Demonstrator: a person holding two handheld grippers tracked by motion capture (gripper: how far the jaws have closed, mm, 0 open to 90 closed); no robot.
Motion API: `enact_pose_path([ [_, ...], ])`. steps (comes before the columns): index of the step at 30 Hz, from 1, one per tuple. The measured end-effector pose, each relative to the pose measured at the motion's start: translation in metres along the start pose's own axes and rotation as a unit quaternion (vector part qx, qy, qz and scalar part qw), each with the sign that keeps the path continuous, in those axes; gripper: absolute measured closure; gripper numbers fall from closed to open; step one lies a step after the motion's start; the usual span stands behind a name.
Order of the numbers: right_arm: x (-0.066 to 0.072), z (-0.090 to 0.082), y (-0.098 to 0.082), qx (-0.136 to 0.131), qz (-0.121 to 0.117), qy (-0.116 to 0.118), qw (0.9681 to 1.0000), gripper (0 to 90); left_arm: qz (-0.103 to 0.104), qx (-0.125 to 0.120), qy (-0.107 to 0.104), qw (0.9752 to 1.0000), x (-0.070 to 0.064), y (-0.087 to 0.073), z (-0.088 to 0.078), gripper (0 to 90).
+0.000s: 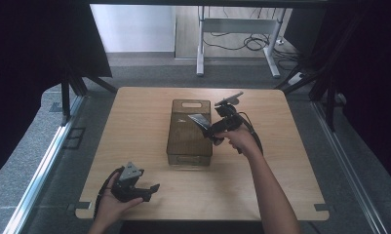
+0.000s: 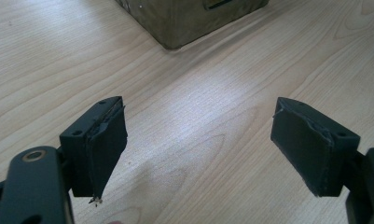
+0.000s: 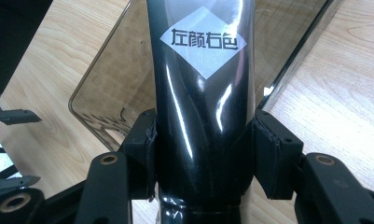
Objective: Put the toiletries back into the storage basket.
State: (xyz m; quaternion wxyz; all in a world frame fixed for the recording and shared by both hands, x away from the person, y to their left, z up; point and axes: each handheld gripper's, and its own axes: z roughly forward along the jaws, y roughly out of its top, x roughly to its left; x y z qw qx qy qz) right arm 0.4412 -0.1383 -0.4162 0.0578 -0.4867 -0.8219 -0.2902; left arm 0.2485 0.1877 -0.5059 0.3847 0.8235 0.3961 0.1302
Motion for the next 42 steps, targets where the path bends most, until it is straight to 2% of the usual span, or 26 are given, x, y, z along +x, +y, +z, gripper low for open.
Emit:
enact_pose_path([
  [17,0.005,0.015,0.013,0.004,0.012,-0.001,0.9999,47.8,0.001,0.000,-0.003,1.0000,0.000,0.000,0.001,18.7],
  [30,0.010,0.025,0.016,0.008,0.007,0.002,0.9999,47.8,0.004,0.001,-0.001,1.0000,0.000,-0.001,0.001,18.7],
  [42,0.011,0.033,0.016,0.007,0.012,0.001,0.9999,47.8,0.006,0.005,-0.004,1.0000,-0.003,0.000,0.003,18.7],
])
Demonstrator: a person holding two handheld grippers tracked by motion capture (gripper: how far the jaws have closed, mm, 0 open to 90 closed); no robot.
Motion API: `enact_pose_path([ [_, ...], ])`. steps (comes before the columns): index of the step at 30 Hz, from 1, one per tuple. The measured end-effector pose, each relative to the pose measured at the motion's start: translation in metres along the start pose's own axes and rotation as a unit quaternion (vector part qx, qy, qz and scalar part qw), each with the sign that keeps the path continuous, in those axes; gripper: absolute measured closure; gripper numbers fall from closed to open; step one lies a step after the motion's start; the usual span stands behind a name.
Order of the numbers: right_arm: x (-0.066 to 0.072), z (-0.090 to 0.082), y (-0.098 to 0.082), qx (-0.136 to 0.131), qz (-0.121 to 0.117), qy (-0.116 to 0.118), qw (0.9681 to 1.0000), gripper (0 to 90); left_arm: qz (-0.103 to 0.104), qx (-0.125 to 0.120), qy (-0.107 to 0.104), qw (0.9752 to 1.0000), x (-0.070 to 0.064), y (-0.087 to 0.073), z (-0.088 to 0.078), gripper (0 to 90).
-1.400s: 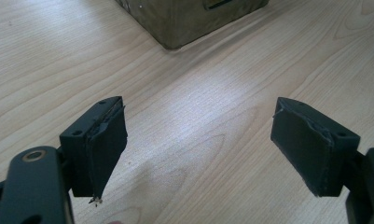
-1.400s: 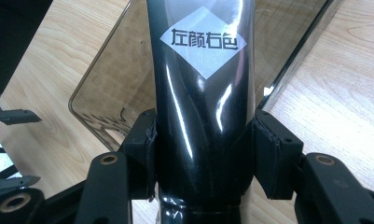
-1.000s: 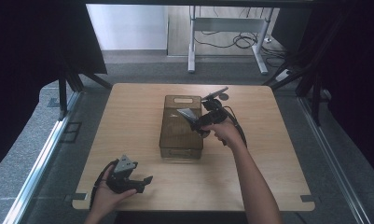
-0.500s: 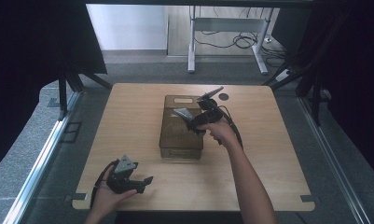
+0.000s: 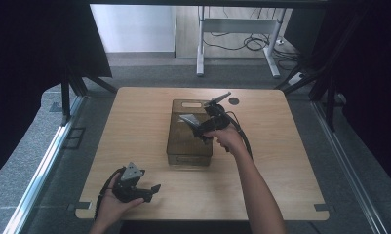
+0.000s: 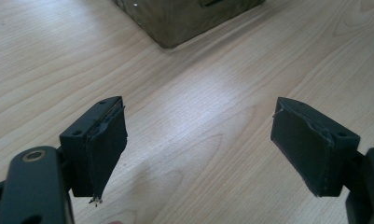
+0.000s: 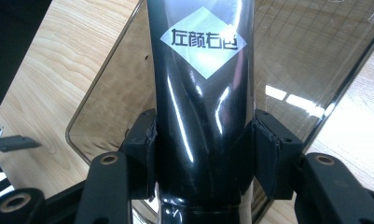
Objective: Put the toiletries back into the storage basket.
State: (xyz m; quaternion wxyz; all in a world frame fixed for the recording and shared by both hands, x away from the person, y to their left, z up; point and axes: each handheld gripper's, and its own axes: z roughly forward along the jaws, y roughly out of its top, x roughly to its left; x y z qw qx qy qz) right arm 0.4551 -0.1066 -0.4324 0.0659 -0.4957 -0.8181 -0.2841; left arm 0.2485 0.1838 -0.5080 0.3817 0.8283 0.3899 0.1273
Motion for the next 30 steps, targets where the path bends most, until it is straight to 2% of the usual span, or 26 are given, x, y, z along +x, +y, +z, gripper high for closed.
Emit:
enact_pose_path([
  [7,0.005,0.006,0.003,0.001,0.004,-0.002,1.0000,47.8,0.001,0.000,0.000,1.0000,0.001,0.000,0.000,18.7],
  [14,0.008,0.014,0.006,0.000,0.007,-0.020,0.9998,47.7,0.001,0.000,-0.001,1.0000,0.001,0.000,-0.001,18.7],
  [30,0.017,0.032,0.014,0.001,0.017,-0.033,0.9993,47.7,-0.001,-0.005,-0.001,1.0000,0.002,0.000,-0.003,18.7],
])
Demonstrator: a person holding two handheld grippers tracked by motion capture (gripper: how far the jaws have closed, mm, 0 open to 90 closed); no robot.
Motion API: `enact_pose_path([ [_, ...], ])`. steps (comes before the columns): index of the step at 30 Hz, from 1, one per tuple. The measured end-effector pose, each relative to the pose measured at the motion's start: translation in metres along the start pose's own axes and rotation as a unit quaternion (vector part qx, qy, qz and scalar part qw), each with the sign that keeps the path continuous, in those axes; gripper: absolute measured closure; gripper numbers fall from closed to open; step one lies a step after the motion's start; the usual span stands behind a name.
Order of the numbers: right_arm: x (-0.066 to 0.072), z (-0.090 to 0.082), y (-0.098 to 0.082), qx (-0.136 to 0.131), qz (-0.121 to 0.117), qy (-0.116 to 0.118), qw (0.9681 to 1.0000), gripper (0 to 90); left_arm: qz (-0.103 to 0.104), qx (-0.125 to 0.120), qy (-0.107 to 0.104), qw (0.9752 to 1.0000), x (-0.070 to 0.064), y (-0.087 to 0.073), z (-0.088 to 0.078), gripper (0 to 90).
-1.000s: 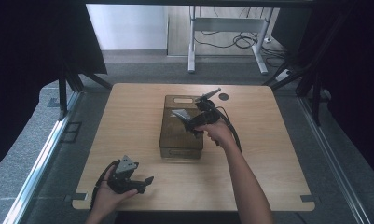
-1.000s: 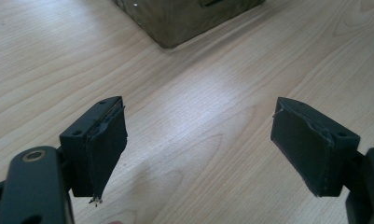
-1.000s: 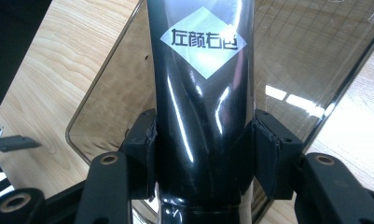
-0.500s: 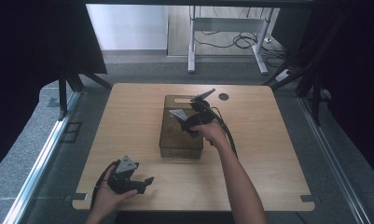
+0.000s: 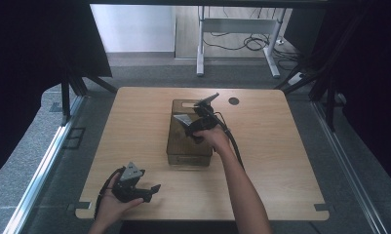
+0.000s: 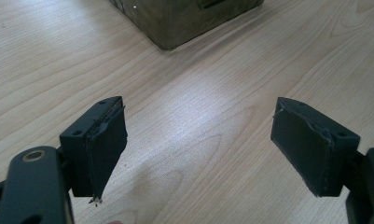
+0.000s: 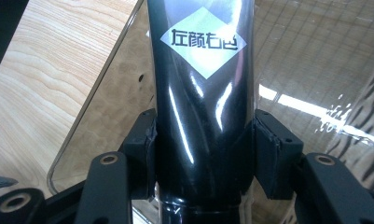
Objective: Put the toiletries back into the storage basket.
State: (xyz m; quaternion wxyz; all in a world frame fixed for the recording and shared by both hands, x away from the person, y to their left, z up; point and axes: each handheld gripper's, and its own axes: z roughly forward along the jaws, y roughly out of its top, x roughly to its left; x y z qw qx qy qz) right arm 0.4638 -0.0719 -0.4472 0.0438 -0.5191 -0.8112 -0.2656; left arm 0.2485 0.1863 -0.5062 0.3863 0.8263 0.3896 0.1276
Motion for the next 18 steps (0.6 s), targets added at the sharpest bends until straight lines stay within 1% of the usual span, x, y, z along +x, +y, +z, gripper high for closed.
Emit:
enact_pose_path([
  [7,0.003,0.008,0.001,0.003,0.004,-0.003,1.0000,47.7,-0.001,-0.003,0.000,1.0000,0.000,0.000,0.000,18.7],
  [10,0.003,0.012,0.002,0.006,0.004,-0.004,1.0000,47.7,0.002,0.000,-0.003,1.0000,-0.003,0.001,0.003,18.7],
  [11,0.003,0.013,0.002,0.007,0.005,-0.005,1.0000,47.7,0.005,0.003,-0.006,1.0000,-0.004,0.001,0.004,18.7],
  [14,0.002,0.016,0.002,0.007,0.012,-0.012,0.9998,47.7,0.011,0.009,-0.009,0.9999,-0.007,0.001,0.008,18.7],
  [18,0.001,0.019,0.003,0.009,0.015,-0.016,0.9997,47.6,0.012,0.009,-0.010,0.9998,-0.008,0.001,0.009,18.7],
])
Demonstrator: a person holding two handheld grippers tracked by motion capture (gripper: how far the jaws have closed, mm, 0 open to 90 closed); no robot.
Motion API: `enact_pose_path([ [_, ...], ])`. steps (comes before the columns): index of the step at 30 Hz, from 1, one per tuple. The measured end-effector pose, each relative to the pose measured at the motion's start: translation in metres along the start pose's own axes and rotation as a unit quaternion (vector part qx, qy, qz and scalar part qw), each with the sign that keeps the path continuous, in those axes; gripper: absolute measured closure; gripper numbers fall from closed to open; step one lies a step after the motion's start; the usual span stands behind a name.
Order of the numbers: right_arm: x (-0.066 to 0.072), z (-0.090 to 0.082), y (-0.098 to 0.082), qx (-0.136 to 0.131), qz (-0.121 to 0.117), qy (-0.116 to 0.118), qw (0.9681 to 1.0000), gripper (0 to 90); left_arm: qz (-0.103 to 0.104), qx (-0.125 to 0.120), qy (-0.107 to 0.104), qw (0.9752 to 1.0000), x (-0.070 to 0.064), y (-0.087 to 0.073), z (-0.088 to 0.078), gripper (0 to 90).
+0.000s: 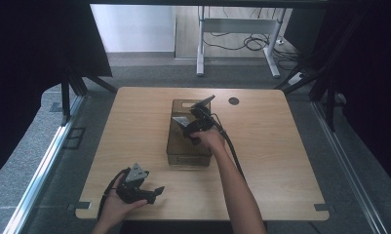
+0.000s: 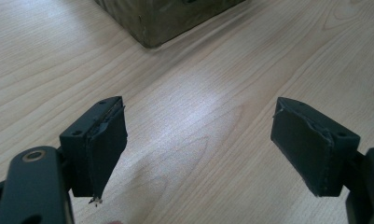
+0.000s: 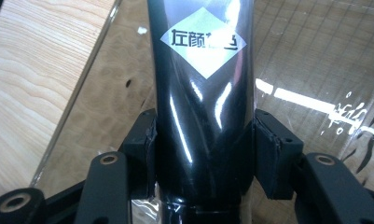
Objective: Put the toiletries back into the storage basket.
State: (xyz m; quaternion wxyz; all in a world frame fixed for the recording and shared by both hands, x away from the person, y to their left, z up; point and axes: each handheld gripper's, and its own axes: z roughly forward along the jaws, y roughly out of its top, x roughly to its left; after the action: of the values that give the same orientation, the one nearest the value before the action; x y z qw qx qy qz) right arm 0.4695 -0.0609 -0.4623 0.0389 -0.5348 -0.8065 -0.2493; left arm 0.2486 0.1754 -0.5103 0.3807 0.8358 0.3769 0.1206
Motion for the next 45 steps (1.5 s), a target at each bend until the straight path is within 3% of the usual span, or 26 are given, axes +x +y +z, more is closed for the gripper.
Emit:
enact_pose_path([
  [22,0.003,0.014,-0.001,0.009,0.009,-0.025,0.9996,47.5,0.003,0.005,-0.003,1.0000,0.000,0.001,0.005,18.7],
  [45,0.017,0.023,-0.007,0.005,0.064,-0.057,0.9963,47.3,0.032,0.016,-0.041,0.9985,0.006,0.022,0.031,18.7],
])
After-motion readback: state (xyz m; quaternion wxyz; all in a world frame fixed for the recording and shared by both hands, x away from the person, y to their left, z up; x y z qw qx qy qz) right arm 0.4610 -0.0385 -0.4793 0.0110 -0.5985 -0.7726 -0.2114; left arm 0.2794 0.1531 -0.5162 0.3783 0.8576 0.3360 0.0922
